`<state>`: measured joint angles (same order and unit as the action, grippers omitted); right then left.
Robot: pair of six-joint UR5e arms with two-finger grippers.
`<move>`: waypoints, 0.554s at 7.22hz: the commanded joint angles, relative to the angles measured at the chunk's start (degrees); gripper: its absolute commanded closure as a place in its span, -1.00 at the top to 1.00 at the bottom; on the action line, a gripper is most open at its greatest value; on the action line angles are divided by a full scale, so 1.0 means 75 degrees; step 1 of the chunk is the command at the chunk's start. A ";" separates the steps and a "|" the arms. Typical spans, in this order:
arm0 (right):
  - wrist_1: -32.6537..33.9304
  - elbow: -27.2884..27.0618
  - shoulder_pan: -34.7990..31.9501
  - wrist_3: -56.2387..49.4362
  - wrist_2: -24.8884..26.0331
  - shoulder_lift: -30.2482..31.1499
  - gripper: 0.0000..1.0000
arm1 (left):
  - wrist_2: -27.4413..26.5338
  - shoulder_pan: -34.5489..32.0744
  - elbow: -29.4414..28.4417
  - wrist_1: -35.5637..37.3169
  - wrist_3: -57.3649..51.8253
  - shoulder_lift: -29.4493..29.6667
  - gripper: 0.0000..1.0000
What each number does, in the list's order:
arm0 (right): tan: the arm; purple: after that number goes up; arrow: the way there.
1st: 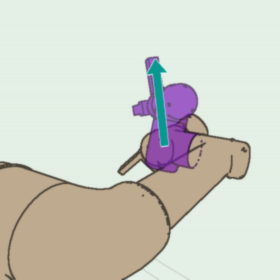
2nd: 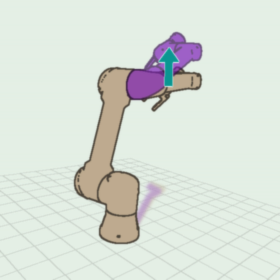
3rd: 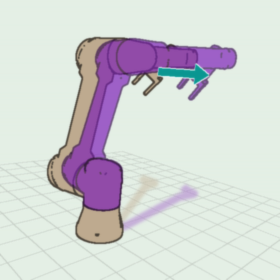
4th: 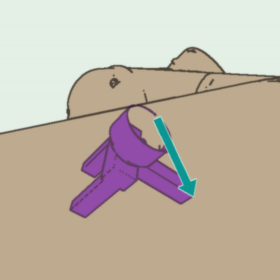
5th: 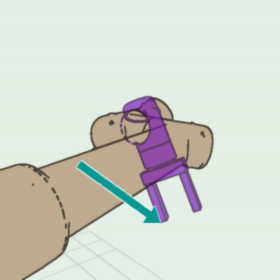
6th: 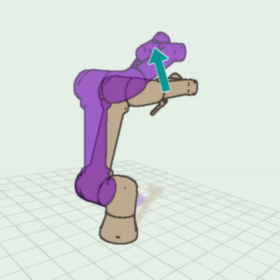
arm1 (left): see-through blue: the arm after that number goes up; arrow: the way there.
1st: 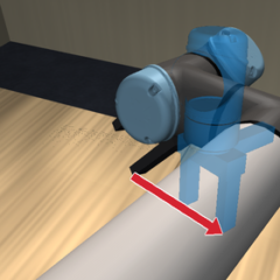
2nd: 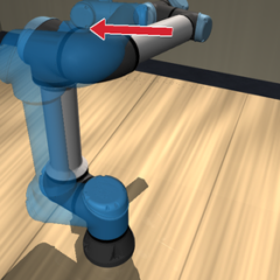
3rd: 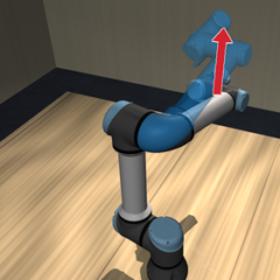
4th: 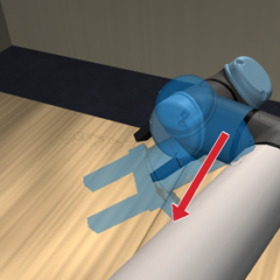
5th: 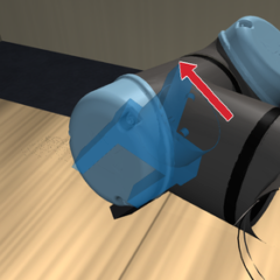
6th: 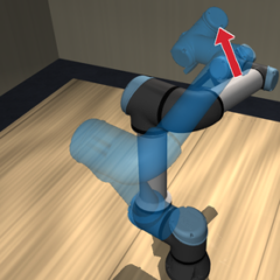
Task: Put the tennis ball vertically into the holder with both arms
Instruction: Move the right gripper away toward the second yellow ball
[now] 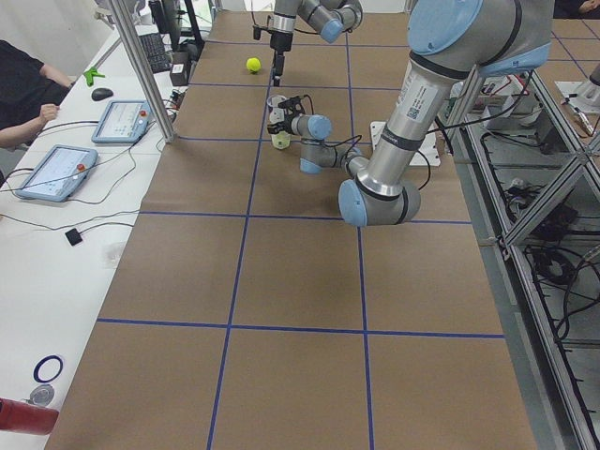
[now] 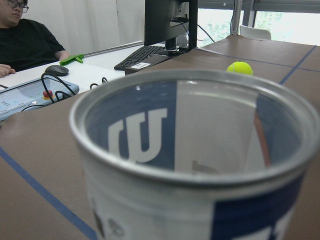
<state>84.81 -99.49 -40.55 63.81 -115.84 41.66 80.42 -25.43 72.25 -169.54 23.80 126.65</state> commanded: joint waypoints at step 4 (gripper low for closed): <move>0.0480 -0.0036 -0.0801 -0.0128 -0.0454 0.0164 0.97 | 0.0023 -0.0043 0.0000 0.0000 -0.0009 -0.0035 0.98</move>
<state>87.27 -99.75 -43.99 63.42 -117.31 42.32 80.58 -25.73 72.25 -169.54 23.73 126.47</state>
